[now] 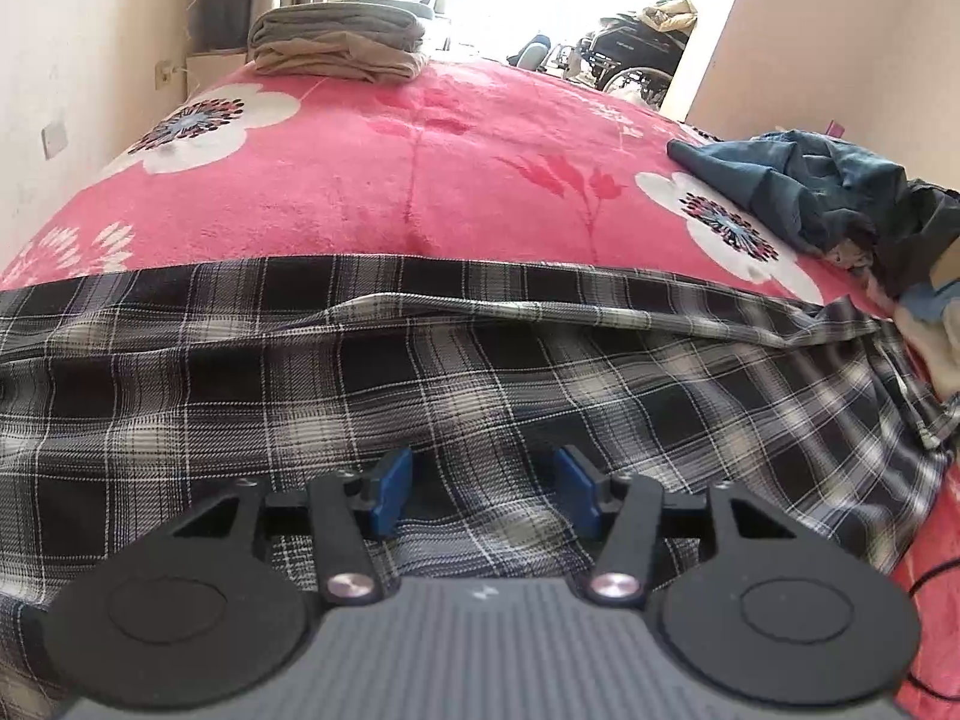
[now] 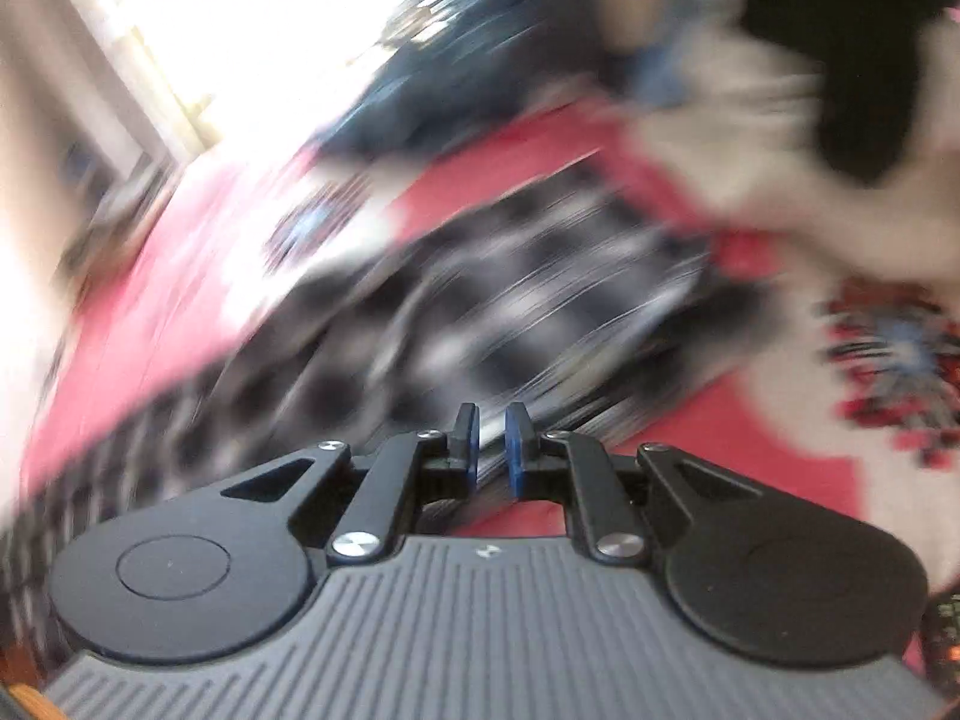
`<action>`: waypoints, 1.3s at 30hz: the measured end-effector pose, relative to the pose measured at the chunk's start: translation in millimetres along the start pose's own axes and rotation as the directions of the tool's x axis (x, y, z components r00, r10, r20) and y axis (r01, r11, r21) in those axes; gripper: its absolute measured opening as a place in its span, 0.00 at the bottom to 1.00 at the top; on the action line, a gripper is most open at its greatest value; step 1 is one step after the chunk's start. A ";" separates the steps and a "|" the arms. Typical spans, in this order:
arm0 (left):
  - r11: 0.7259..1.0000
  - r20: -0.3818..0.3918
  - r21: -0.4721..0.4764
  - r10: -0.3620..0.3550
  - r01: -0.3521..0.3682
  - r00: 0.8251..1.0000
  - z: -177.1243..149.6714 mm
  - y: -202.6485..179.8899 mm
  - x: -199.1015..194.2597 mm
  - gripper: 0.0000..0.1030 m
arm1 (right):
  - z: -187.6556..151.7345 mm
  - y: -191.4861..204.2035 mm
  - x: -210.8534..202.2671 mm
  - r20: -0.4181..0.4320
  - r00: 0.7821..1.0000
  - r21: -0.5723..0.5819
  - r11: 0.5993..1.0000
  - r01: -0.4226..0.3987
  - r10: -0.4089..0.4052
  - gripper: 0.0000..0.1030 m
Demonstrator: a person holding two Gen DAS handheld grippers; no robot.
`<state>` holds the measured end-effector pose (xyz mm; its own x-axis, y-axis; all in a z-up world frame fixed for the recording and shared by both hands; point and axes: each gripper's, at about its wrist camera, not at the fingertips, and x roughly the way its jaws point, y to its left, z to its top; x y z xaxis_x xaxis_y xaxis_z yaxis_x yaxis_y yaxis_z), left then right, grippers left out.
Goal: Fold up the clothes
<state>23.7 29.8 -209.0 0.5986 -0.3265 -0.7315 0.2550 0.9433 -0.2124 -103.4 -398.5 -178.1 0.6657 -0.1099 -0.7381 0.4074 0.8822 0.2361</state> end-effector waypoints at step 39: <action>0.999 0.116 -0.036 0.014 -0.010 0.993 0.3 3.2 5.6 0.59 | 177.8 -52.5 159.8 -0.049 0.935 -0.354 0.881 0.313 -0.352 0.04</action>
<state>28.1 31.0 -213.6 0.6863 -0.3177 -0.6543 0.2213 0.9481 -0.2283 92.7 -543.8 -196.0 0.4487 -0.3907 -0.8037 0.3463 0.9051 -0.2467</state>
